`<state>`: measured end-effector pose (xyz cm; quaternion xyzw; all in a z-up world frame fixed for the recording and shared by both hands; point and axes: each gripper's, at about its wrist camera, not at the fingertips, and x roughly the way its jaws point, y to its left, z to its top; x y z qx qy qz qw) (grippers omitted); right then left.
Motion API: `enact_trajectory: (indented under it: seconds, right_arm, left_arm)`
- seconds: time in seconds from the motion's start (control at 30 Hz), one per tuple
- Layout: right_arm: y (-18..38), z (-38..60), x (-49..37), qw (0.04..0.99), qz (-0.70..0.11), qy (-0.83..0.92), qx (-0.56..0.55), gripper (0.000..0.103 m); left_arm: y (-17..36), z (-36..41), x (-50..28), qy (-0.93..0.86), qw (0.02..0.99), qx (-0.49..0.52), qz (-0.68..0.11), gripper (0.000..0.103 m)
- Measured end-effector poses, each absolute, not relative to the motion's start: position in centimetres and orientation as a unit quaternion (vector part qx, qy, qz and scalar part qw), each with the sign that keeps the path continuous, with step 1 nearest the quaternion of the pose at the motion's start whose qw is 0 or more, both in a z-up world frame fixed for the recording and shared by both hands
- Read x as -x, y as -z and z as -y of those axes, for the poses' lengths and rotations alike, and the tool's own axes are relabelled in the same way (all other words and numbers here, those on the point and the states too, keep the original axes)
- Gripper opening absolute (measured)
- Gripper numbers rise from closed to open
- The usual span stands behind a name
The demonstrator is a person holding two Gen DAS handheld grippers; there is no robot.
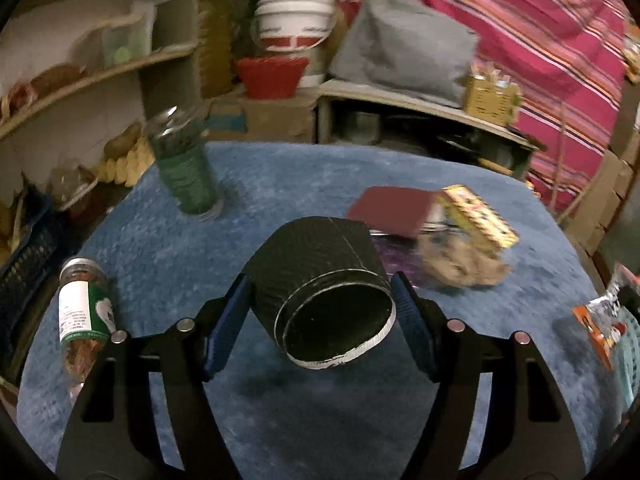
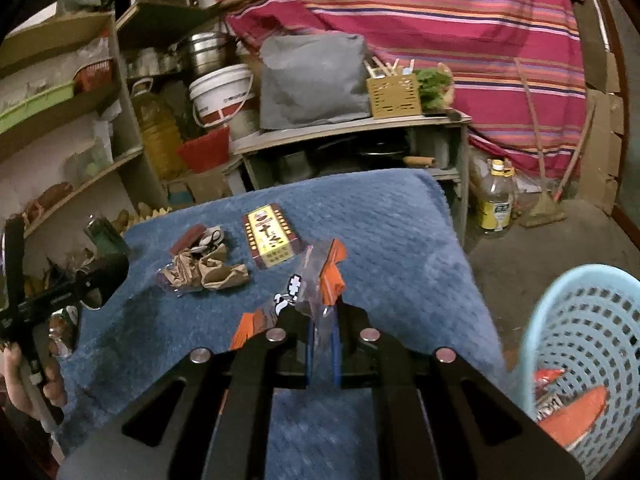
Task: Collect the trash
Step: 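Carry the wrapper and black sleeve to the basket and open both tools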
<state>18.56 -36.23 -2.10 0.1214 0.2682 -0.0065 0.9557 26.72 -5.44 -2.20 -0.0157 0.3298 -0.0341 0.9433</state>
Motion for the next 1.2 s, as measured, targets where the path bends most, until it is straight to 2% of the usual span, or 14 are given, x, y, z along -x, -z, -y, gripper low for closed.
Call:
enact_trajectory:
  seconds: [0.27,0.7,1.0,1.2]
  right_arm:
    - [0.9,42.1,-13.8,0.959,-0.246,0.049,-0.133,0.007]
    - [1.1,53.2,-8.4,0.946,-0.245,0.152,-0.149,0.007]
    - [3.0,58.6,-5.8,0.931,-0.254,0.192,-0.179,0.007]
    - [3.8,59.8,-5.1,0.922,-0.271,0.234,-0.15,0.007]
  left_arm:
    - [0.1,14.2,-22.4,0.12,0.947,-0.003,-0.297,0.069]
    - [2.0,30.5,-18.1,0.229,0.925,-0.029,-0.302,0.069]
    - [2.7,38.1,-14.6,0.287,0.912,-0.057,-0.288,0.069]
    - [3.6,41.4,-12.9,0.315,0.904,-0.078,-0.278,0.069]
